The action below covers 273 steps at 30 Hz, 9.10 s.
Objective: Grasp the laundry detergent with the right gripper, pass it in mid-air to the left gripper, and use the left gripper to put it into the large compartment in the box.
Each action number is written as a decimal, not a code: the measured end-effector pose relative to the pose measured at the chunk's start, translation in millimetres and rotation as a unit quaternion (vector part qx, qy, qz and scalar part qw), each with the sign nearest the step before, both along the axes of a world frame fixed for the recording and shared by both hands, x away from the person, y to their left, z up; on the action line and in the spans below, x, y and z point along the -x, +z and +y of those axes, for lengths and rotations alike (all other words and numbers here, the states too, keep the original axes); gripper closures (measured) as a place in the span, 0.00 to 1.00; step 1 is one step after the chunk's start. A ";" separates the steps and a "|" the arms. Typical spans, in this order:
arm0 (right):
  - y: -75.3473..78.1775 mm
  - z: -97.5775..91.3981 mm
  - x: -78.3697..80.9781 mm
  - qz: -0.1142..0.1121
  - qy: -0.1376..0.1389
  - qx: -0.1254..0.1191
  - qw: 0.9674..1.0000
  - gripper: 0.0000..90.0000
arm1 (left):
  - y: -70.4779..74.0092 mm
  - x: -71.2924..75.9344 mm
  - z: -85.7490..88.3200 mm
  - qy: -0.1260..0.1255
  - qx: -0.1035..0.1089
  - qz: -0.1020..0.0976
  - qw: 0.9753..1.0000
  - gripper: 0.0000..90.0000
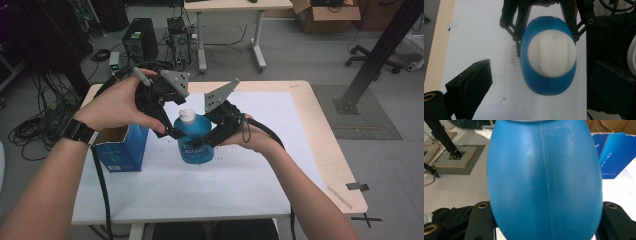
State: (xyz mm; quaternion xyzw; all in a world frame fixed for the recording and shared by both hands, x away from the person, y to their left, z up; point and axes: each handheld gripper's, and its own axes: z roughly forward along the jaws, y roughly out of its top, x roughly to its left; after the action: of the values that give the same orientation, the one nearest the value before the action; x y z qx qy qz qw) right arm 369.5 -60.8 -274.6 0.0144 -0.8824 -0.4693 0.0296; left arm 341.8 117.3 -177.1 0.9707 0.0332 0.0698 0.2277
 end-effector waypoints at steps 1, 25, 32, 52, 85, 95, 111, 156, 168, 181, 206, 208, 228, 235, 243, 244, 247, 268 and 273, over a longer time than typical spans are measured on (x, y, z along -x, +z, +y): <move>0.2 1.5 0.5 0.001 0.002 0.000 1.000 0.47 | -1.4 -0.2 -2.3 -0.001 -0.004 0.001 1.000 0.06; 1.2 4.0 3.7 -0.003 0.006 0.004 1.000 0.47 | -17.4 -0.5 -22.7 -0.021 -0.052 0.012 0.998 0.20; 1.3 4.1 4.9 -0.003 0.006 0.004 1.000 0.47 | -18.0 -0.1 -23.3 -0.021 -0.055 0.014 0.998 0.22; -1.3 1.9 5.0 -0.002 0.005 0.006 1.000 0.47 | -19.3 0.3 -28.1 -0.021 -0.063 0.021 0.998 0.34; -7.3 -17.4 -2.7 -0.003 -0.040 0.028 0.999 0.06 | 4.7 -7.5 -22.4 0.079 -0.071 0.027 0.994 0.42; -13.7 -65.0 -15.1 -0.042 -0.131 0.155 0.978 0.08 | 43.6 -21.5 5.0 0.257 -0.048 0.012 0.965 0.42; -30.2 -151.1 -33.9 -0.029 -0.212 0.260 0.942 0.09 | 83.6 -35.2 79.4 0.505 0.020 0.026 0.862 0.42; -39.8 -188.5 -31.9 -0.022 -0.235 0.259 0.936 0.10 | -26.5 -41.0 162.3 0.647 0.027 0.052 0.761 0.42; -44.7 -188.7 -31.3 -0.019 -0.232 0.261 0.937 0.10 | -64.4 -43.3 161.0 0.648 0.019 0.071 0.758 0.42; -48.1 -188.1 -31.3 -0.018 -0.231 0.260 0.937 0.10 | -89.7 -44.2 160.2 0.650 0.004 0.075 0.756 0.42; -51.7 -183.4 -30.0 -0.015 -0.227 0.263 0.938 0.09 | -105.7 -43.5 157.6 0.646 -0.004 0.077 0.760 0.42; -52.0 -183.7 -29.9 -0.014 -0.228 0.263 0.937 0.09 | -105.7 -43.4 157.6 0.646 -0.004 0.077 0.760 0.42; -51.5 -182.7 -28.9 -0.014 -0.226 0.264 0.938 0.09 | -96.8 -42.0 153.5 0.638 -0.005 0.078 0.766 0.37; -51.0 -181.3 -28.3 -0.015 -0.223 0.266 0.938 0.09 | -82.1 -39.8 150.4 0.630 -0.008 0.068 0.773 0.35; -45.0 -180.2 -28.3 -0.018 -0.224 0.264 0.938 0.09 | -58.1 -39.2 138.2 0.614 -0.014 0.048 0.788 0.33; -44.5 -180.2 -28.1 -0.018 -0.225 0.264 0.938 0.09 | -55.0 -39.2 135.5 0.611 -0.015 0.045 0.790 0.32; -43.3 -180.0 -27.1 -0.019 -0.225 0.263 0.938 0.09 | -45.9 -38.5 126.1 0.601 -0.017 0.035 0.798 0.32; -40.8 -183.4 -26.1 -0.019 -0.229 0.265 0.936 0.09 | -32.5 -47.6 32.0 0.480 -0.043 0.022 0.876 0.19; -39.3 -183.8 -26.5 -0.020 -0.228 0.266 0.936 0.09 | -38.0 -49.8 13.3 0.453 -0.048 0.027 0.890 0.16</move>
State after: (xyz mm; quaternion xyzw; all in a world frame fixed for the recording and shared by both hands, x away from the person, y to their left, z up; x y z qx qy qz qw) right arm 395.9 -244.6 -313.9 -0.1859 -0.9551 -0.2111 -0.0932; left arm 391.5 130.7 -215.1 0.8614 0.4724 0.1402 0.1233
